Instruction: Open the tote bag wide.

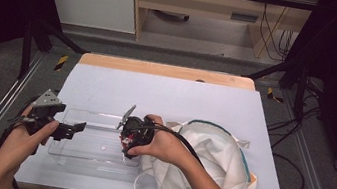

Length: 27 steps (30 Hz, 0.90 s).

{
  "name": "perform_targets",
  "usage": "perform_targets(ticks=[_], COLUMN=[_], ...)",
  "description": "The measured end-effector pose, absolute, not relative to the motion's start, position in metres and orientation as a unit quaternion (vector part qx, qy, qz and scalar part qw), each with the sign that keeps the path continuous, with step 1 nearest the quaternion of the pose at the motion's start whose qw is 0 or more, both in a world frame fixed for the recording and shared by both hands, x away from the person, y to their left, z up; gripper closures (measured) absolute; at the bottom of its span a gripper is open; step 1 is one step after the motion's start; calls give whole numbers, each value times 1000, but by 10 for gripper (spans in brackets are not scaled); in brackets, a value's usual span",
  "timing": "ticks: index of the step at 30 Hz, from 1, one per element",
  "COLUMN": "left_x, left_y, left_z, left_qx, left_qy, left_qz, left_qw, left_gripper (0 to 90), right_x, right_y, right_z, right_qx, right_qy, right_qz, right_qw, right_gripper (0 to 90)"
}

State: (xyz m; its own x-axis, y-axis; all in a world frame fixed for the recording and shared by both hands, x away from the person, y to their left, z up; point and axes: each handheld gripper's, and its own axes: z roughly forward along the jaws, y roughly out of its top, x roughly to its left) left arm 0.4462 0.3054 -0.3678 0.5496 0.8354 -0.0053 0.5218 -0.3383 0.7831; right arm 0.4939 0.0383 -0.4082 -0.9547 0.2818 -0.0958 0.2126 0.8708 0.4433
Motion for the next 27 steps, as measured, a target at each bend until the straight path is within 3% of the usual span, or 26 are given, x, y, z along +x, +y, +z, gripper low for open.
perform_targets(ticks=[27], left_x=[446], left_y=[308], left_z=[-367], left_qx=[790], left_qy=[430], left_qz=[205], left_qw=[385], left_gripper=[32], right_x=[490], right_y=[33], right_z=[-396], right_qx=[126], right_qy=[961], right_qz=[234], right_qw=[80], right_gripper=[90])
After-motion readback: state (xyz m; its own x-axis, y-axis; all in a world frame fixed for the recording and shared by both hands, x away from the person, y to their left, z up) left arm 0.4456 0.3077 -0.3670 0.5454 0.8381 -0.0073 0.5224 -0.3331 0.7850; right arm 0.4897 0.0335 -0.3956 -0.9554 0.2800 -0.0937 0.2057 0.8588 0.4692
